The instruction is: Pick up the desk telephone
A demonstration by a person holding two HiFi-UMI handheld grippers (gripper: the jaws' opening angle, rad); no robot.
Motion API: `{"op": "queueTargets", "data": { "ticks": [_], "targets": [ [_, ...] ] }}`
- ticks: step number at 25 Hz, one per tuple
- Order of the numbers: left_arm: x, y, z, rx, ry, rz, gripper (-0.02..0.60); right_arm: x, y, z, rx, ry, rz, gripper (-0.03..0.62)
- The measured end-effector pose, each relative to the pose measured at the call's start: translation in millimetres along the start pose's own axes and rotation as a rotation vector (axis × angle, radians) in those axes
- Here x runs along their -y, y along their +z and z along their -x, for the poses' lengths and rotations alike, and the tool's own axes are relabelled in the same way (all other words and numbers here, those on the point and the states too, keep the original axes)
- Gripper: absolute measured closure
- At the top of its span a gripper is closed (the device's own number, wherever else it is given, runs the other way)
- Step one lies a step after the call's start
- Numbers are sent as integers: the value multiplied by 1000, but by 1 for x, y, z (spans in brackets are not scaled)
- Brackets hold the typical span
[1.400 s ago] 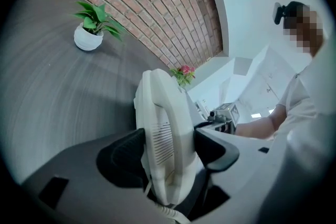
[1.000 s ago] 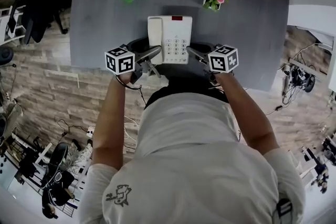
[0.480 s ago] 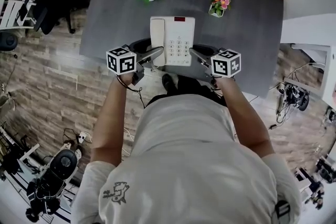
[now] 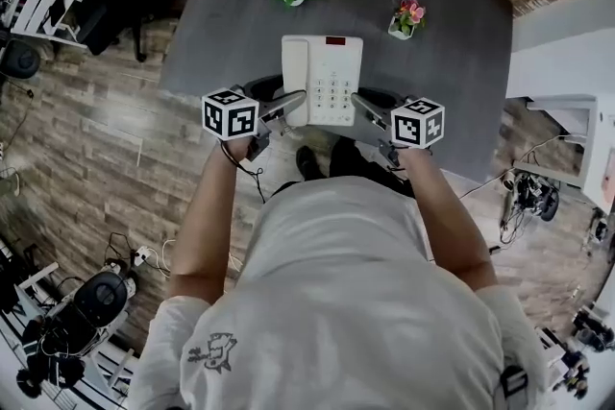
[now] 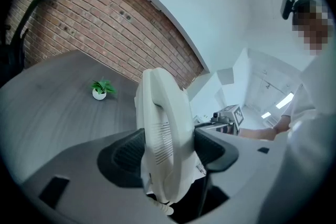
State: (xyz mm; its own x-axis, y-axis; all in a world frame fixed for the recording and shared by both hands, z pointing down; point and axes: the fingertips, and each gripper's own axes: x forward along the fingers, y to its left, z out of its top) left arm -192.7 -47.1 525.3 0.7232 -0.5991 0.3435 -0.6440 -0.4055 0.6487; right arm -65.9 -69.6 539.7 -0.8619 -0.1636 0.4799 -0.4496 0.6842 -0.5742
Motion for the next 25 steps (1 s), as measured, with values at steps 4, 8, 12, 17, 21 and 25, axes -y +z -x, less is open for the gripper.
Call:
{"op": "queueTargets", "data": {
  "ticks": [4,8,12,17,21,25],
  "targets": [
    [15,3,9,33,11,-12,272,-12,5,10,13,14,22,520],
    [27,9,12,54,16,-31,271,-19,11,20,25,20,45,520],
    [39,13,9,70,20,-43,272,-19,16,31,32,27,59,520],
    [61,14,-8,78,32,-39,272,-10,18,58,38,40,63,520],
    [80,1,-21,74,49,-37,272,-4,8,80,33,49,71,520],
    [100,-12,-34,71,64,-36,272,3,-6,102,28,58,62,520]
  ]
}}
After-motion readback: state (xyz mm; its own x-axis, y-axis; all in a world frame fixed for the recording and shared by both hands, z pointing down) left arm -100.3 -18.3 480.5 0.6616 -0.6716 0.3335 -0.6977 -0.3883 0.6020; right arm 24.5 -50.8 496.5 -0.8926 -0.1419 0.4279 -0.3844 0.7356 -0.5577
